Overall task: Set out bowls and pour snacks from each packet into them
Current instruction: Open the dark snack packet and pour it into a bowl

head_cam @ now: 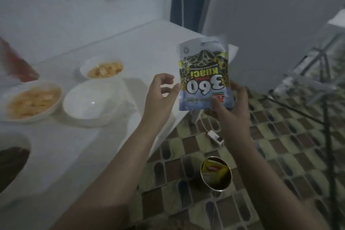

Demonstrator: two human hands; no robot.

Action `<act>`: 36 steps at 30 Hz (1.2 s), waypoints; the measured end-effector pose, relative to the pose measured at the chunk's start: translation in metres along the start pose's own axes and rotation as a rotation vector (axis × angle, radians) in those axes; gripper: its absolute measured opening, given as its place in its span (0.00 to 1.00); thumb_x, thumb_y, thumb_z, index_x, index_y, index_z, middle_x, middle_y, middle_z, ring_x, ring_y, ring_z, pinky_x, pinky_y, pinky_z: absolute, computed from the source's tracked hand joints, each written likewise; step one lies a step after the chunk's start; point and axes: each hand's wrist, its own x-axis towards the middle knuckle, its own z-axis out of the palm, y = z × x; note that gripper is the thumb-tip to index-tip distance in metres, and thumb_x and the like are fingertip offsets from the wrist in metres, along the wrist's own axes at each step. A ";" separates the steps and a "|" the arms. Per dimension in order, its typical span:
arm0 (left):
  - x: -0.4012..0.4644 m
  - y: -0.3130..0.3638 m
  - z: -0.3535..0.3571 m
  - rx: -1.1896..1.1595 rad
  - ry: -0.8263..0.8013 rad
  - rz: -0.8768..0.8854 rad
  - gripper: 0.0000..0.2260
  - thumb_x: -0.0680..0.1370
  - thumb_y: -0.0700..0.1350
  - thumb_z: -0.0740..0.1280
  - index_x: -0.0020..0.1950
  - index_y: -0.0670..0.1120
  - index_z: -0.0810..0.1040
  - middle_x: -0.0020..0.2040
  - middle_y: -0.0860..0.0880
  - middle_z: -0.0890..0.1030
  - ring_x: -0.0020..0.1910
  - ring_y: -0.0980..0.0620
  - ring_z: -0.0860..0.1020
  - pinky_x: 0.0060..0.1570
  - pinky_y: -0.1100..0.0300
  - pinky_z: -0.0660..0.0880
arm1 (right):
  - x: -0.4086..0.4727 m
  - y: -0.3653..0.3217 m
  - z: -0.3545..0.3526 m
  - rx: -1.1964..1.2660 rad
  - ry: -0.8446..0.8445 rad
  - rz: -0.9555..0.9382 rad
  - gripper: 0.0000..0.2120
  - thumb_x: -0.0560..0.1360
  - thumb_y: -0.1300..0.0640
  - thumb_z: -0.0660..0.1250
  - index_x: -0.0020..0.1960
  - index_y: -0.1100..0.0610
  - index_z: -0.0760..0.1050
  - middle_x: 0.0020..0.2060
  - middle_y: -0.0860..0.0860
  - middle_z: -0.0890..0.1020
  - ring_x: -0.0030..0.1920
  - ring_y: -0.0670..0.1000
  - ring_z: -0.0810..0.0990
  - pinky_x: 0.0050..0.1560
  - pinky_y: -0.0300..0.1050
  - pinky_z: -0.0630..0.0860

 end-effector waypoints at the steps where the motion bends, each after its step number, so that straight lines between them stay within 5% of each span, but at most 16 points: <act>1: -0.002 -0.007 0.022 0.006 -0.033 -0.016 0.07 0.79 0.45 0.66 0.55 0.50 0.72 0.52 0.55 0.76 0.43 0.61 0.75 0.41 0.76 0.70 | 0.005 0.010 -0.019 -0.034 0.038 0.013 0.19 0.76 0.58 0.70 0.60 0.40 0.69 0.53 0.45 0.82 0.51 0.50 0.84 0.49 0.60 0.82; 7: -0.016 -0.070 0.132 0.040 -0.230 -0.156 0.05 0.79 0.46 0.66 0.52 0.55 0.72 0.51 0.56 0.76 0.50 0.57 0.77 0.47 0.61 0.76 | 0.029 0.087 -0.117 -0.111 0.155 0.160 0.17 0.78 0.59 0.66 0.63 0.47 0.69 0.53 0.50 0.82 0.51 0.52 0.84 0.46 0.61 0.83; 17: -0.034 -0.198 0.219 0.283 -0.480 -0.442 0.04 0.79 0.45 0.65 0.52 0.48 0.72 0.45 0.57 0.74 0.45 0.59 0.72 0.40 0.66 0.66 | 0.030 0.245 -0.188 -0.422 0.224 0.539 0.16 0.76 0.55 0.65 0.62 0.45 0.71 0.45 0.50 0.82 0.45 0.55 0.83 0.42 0.61 0.82; 21: -0.046 -0.256 0.233 0.348 -0.497 -0.545 0.04 0.80 0.44 0.64 0.53 0.47 0.73 0.47 0.55 0.74 0.45 0.57 0.72 0.39 0.66 0.66 | 0.021 0.318 -0.200 -0.300 0.321 0.829 0.20 0.75 0.62 0.67 0.67 0.53 0.72 0.55 0.56 0.79 0.50 0.58 0.82 0.43 0.59 0.84; 25: -0.067 -0.336 0.247 0.363 -0.506 -0.639 0.05 0.81 0.43 0.63 0.56 0.46 0.72 0.47 0.56 0.73 0.44 0.62 0.71 0.39 0.66 0.67 | 0.013 0.413 -0.201 -0.176 0.367 1.036 0.18 0.72 0.68 0.68 0.59 0.56 0.73 0.50 0.57 0.79 0.48 0.59 0.82 0.42 0.51 0.84; 28: -0.083 -0.406 0.258 0.357 -0.518 -0.671 0.05 0.81 0.43 0.62 0.56 0.47 0.73 0.48 0.55 0.75 0.47 0.59 0.73 0.40 0.65 0.68 | 0.011 0.485 -0.197 -0.217 0.381 1.095 0.22 0.71 0.70 0.71 0.63 0.59 0.74 0.52 0.59 0.79 0.49 0.57 0.81 0.46 0.48 0.83; 31: -0.096 -0.474 0.269 0.363 -0.533 -0.687 0.06 0.81 0.43 0.62 0.57 0.47 0.72 0.48 0.56 0.74 0.46 0.61 0.73 0.40 0.64 0.69 | 0.014 0.547 -0.194 -0.204 0.327 1.160 0.17 0.75 0.69 0.66 0.63 0.69 0.73 0.43 0.56 0.79 0.37 0.50 0.78 0.30 0.35 0.78; 33: -0.103 -0.512 0.274 0.376 -0.544 -0.695 0.07 0.81 0.44 0.62 0.59 0.48 0.72 0.49 0.56 0.74 0.44 0.64 0.72 0.37 0.65 0.68 | 0.016 0.586 -0.194 -0.292 0.322 1.232 0.15 0.73 0.65 0.69 0.59 0.69 0.76 0.37 0.54 0.77 0.36 0.51 0.79 0.32 0.41 0.80; 36: -0.109 -0.555 0.281 0.371 -0.551 -0.703 0.06 0.81 0.44 0.62 0.58 0.49 0.72 0.54 0.53 0.75 0.45 0.64 0.72 0.37 0.66 0.67 | 0.017 0.624 -0.196 -0.562 0.242 1.292 0.16 0.69 0.55 0.75 0.53 0.63 0.80 0.34 0.51 0.76 0.35 0.51 0.78 0.22 0.40 0.73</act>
